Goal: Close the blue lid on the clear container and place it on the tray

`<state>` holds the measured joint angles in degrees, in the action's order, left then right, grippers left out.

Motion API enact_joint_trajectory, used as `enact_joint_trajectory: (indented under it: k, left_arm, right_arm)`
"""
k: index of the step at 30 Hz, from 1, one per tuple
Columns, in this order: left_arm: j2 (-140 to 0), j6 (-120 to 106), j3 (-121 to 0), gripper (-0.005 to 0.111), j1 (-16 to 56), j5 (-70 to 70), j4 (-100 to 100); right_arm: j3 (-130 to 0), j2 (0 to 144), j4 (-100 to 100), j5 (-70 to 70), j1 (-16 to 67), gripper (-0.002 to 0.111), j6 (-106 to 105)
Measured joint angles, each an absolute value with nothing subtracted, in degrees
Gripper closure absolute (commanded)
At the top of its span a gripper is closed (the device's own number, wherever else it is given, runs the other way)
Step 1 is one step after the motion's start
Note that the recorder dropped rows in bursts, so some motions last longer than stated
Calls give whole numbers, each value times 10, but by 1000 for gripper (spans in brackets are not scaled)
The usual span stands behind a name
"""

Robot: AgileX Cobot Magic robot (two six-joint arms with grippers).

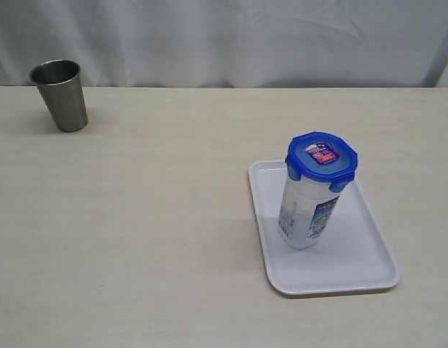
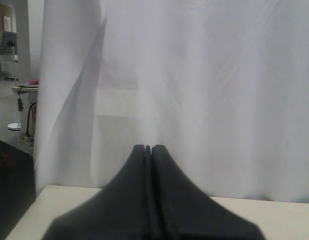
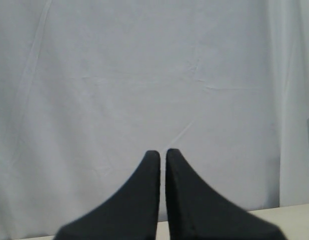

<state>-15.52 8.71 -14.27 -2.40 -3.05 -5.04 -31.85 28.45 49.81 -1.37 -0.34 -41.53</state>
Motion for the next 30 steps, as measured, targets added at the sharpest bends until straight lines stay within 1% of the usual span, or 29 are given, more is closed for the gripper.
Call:
enact_joint_trajectory:
  k: [5,13,24,30]
  left_arm:
    - [-92,87,-103,107,-52,-21,-22]
    - [-13,35,-63,107,-54,9,-7]
    - [-1,0,-7,107,-54,12,0]
    - [-1,-6,-2,107,-54,37,-11]
  right_arm:
    - [-319,284,498,-14,-3,104,-415]
    - [-319,284,498,-14,-3,104,-415]
    - [-319,284,498,-14,-3,104,-415]
    - [-319,284,498,-14,-3,104,-415]
